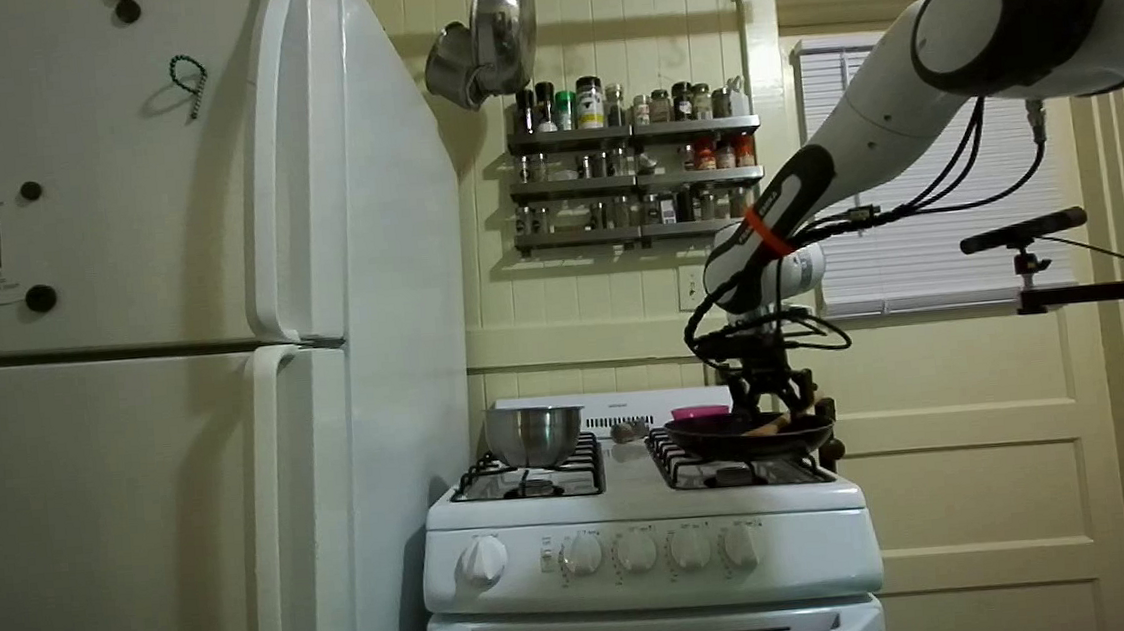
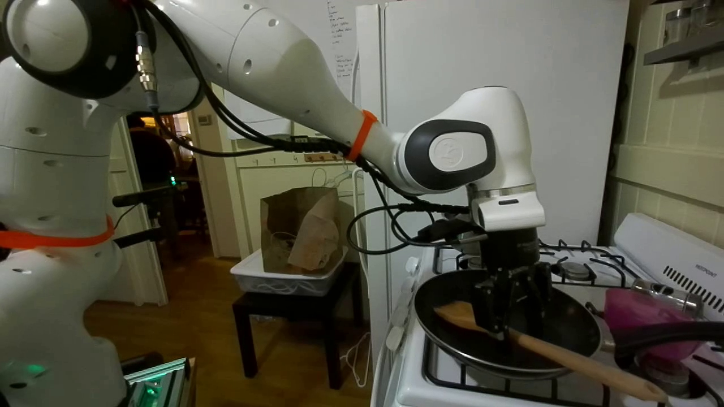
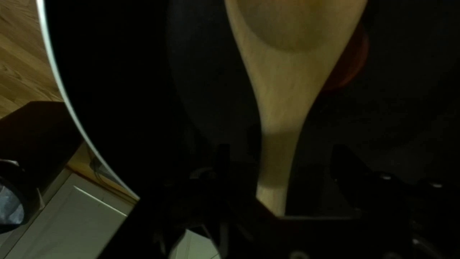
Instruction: Use the wooden spoon to stir the black pan.
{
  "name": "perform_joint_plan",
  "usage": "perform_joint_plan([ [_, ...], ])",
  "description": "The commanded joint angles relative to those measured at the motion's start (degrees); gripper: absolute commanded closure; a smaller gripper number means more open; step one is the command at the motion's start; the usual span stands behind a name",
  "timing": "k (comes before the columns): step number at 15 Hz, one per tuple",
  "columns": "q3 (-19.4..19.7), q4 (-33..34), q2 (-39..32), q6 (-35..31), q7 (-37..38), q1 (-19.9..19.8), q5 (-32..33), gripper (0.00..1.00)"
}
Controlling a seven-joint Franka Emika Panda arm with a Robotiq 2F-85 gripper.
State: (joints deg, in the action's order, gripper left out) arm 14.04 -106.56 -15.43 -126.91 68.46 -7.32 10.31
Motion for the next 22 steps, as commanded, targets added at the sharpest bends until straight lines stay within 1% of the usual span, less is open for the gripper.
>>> perform_joint_plan([
  [1, 0.17, -1.23, 0.05, -1.68, -0.07, 0.03, 0.33, 0.55],
  [2, 0.19, -1.24, 0.11, -1.56, -0.04, 0.08, 0.44, 0.63],
  [3, 0.22, -1.25, 0.27, -1.36, -0.07, 0.13, 0.62, 0.73],
  [5, 0.29, -1.14, 0.57, -1.01, -0.09, 0.21, 0.95, 0.87],
  [6, 0.28, -1.11, 0.65, -0.8, -0.15, 0.22, 0.91, 0.95],
  [7, 0.29, -1.1, 0.75, -0.78, -0.11, 0.26, 1.0, 0.99],
  [8, 0.25, -1.1, 0.95, -0.61, -0.18, 0.3, 0.96, 0.96],
  [9, 0.19, -1.07, 0.98, -0.57, -0.33, 0.26, 0.77, 0.95],
  [12, 0.38, -1.25, 2.64, -1.46, 0.1, 0.66, 2.03, 0.95],
  [14, 0.55, -1.75, 4.51, -3.8, 0.64, 1.26, 4.98, 0.95],
  [15, 0.75, -1.89, 5.35, -5.53, 1.04, 1.62, 7.78, 0.95],
  [19, 1.34, -3.29, 9.81, -11.19, 6.29, 2.75, 22.78, 0.95],
  [22, 0.02, -3.68, 12.79, -11.3, 11.51, 3.44, 36.89, 0.95],
])
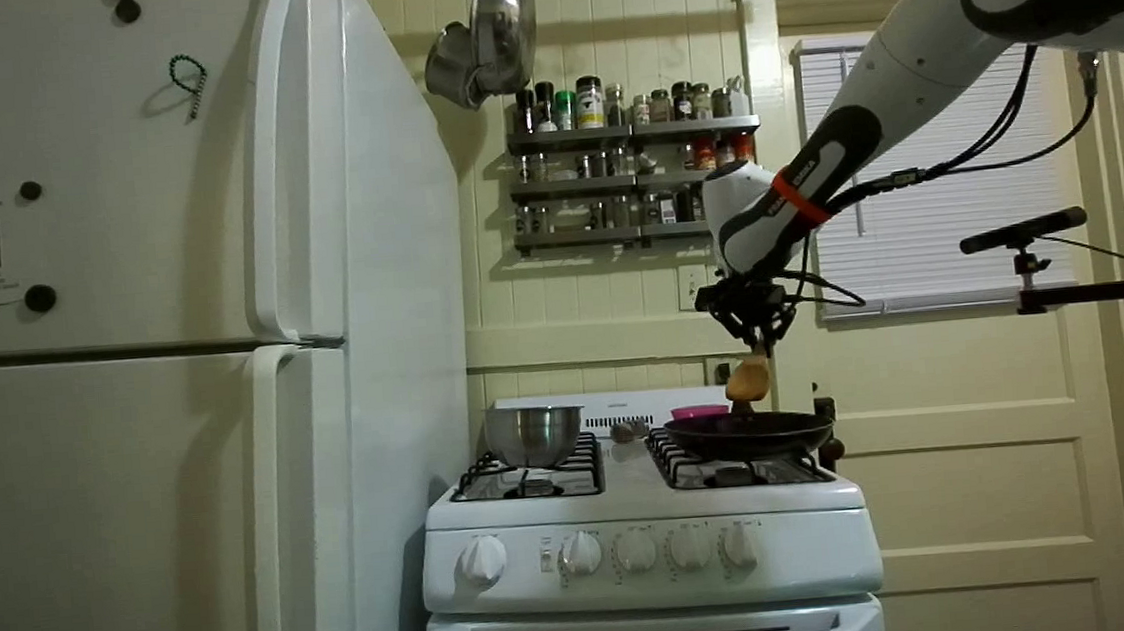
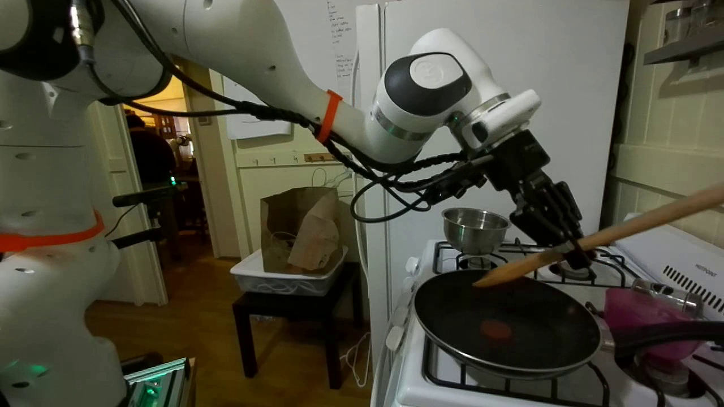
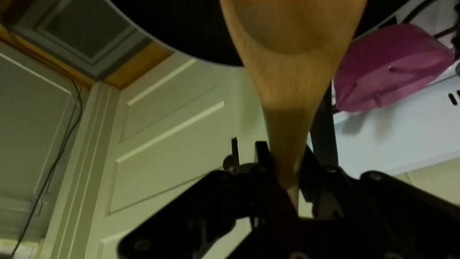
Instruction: Use the wooden spoon to stir the black pan.
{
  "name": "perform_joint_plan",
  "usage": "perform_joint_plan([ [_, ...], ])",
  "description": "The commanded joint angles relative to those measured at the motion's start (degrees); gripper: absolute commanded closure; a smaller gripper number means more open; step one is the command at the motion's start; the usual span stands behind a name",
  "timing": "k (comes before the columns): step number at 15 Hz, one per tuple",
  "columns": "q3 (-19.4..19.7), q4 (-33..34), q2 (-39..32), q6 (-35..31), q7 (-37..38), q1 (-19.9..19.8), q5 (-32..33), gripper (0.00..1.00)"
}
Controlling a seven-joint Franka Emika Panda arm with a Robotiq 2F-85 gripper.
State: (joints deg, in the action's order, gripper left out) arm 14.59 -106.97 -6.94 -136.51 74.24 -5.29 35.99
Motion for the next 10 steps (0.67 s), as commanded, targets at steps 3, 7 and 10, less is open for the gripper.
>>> perform_joint_plan([
  [3, -2.7, -1.0, 3.01, -1.51, 4.37, -0.31, 10.09, 0.95],
  [7, -3.24, -1.21, 3.21, -1.78, 4.28, -0.69, 10.11, 0.95],
  [10, -3.99, -0.72, 1.29, -0.45, 9.73, 0.67, 17.93, 0.95],
])
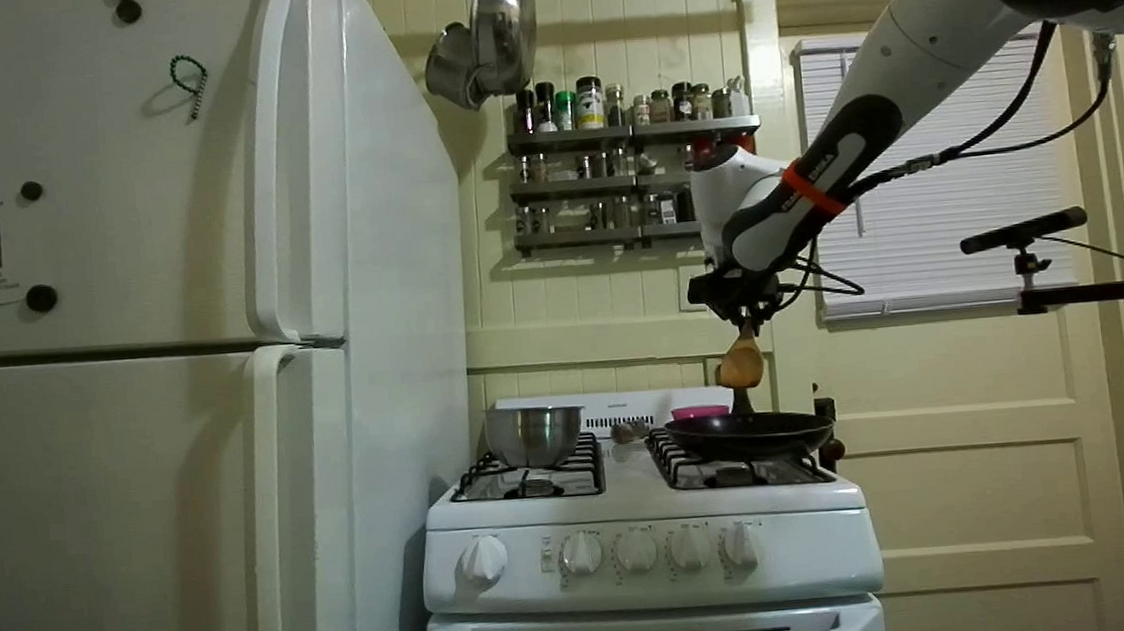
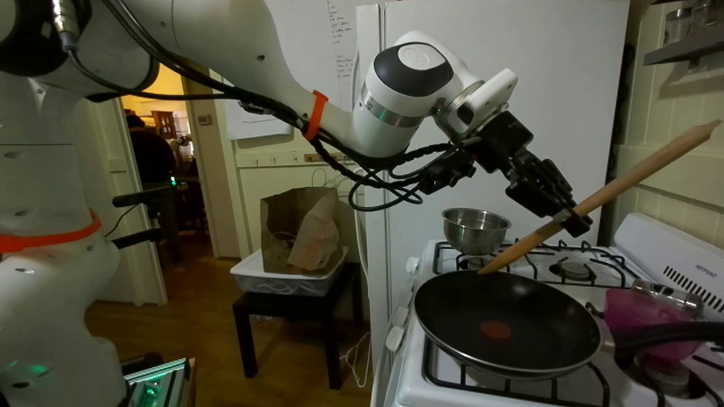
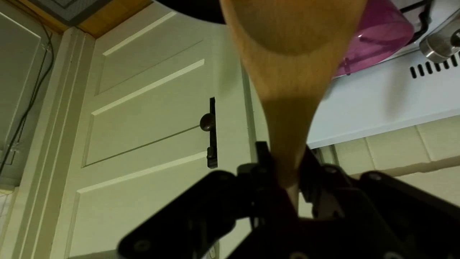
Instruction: Use the wooden spoon to stir the black pan.
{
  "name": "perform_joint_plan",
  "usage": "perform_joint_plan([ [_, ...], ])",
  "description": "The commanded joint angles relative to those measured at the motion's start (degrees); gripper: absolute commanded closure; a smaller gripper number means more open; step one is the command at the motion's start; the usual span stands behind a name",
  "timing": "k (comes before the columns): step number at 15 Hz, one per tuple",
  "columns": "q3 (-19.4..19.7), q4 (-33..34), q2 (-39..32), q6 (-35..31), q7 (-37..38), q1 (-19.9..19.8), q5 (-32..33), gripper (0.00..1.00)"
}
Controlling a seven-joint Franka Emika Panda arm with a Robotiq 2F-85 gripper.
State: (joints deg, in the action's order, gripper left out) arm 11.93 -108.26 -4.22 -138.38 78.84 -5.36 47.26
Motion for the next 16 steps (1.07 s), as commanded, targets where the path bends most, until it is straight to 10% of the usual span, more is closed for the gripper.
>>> perform_joint_plan([
  [1, -1.77, 0.45, -1.82, 1.68, 6.93, 1.19, 9.49, 0.95],
  [7, -3.63, 0.27, -5.27, 5.16, 23.63, 3.01, 29.45, 0.95],
  [16, -4.05, -0.58, -9.97, 8.89, 33.4, 1.57, 35.75, 0.95],
])
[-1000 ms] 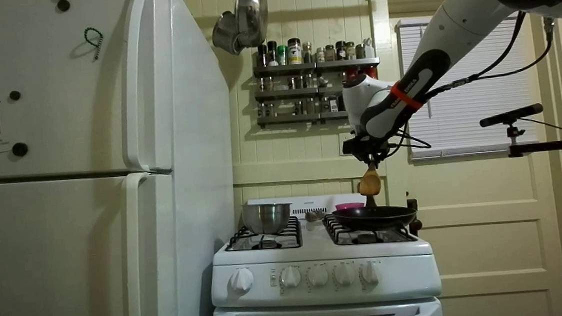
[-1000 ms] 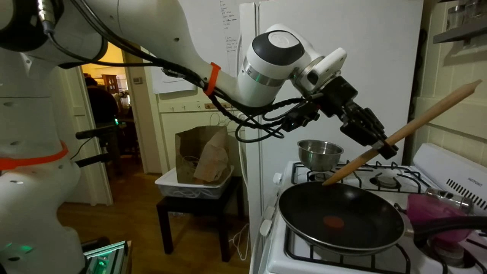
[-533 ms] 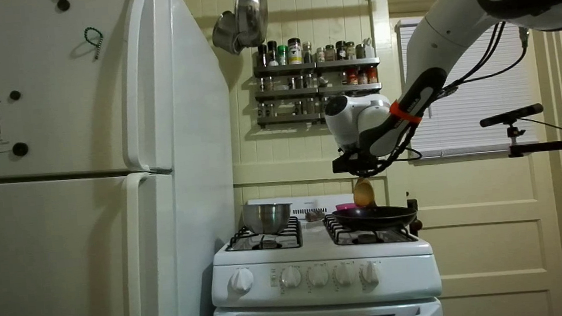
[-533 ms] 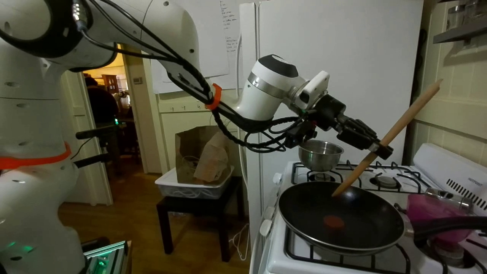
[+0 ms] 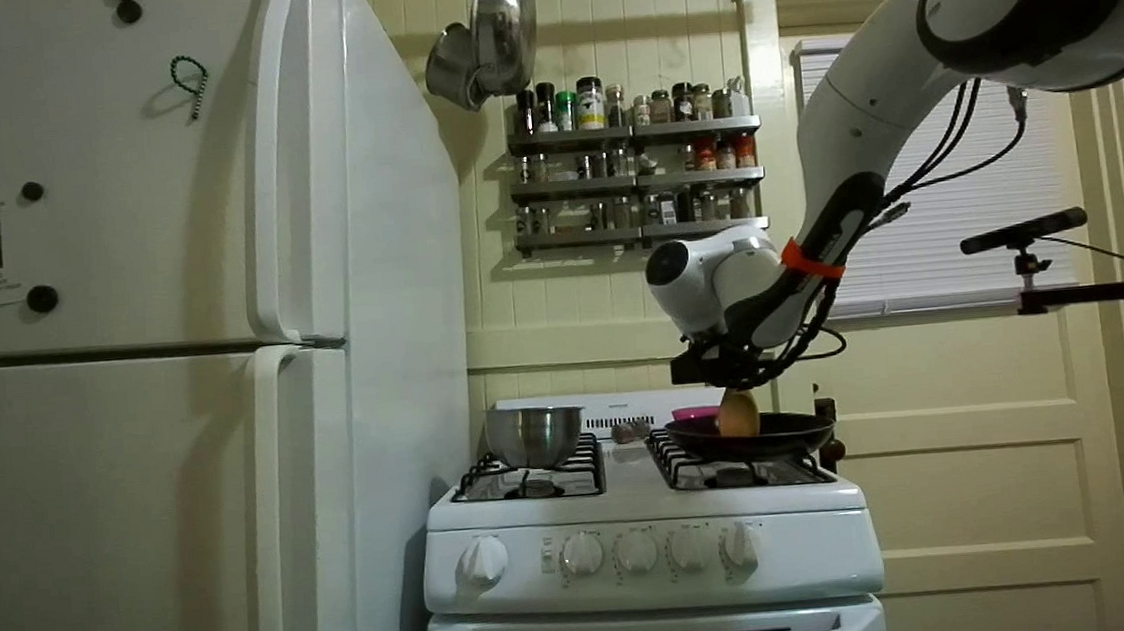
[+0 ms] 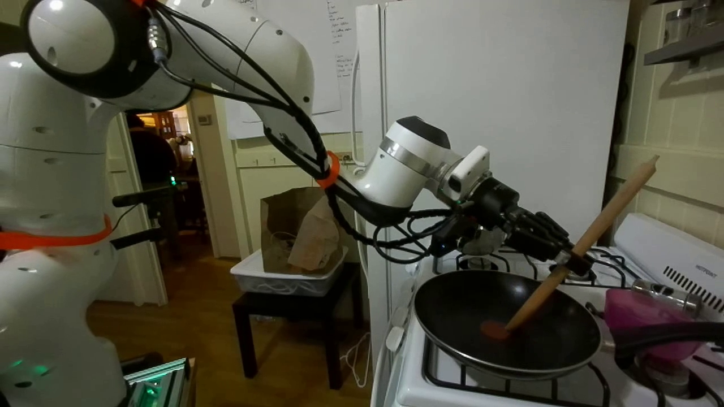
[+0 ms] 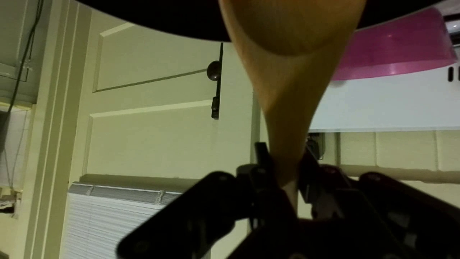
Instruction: Use the wooden spoon to stir the black pan.
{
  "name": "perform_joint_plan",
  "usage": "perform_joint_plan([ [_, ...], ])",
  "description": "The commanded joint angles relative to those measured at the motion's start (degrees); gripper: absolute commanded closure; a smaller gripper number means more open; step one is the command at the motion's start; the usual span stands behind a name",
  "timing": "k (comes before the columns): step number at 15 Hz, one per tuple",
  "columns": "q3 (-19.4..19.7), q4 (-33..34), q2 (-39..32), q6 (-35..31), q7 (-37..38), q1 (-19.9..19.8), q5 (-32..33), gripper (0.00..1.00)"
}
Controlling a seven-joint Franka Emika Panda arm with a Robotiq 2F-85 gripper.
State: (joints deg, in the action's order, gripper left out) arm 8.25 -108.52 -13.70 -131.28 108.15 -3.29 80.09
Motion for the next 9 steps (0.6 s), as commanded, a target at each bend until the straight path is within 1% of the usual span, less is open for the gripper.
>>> perform_joint_plan([
  [1, -0.42, -0.04, -0.76, 1.99, 4.32, -0.66, 3.34, 0.95],
  [4, -0.71, 1.47, -1.77, 1.51, 4.3, -0.96, 4.08, 0.95],
  [9, -2.07, 5.03, -4.67, 0.5, 4.85, -0.38, 4.51, 0.95],
])
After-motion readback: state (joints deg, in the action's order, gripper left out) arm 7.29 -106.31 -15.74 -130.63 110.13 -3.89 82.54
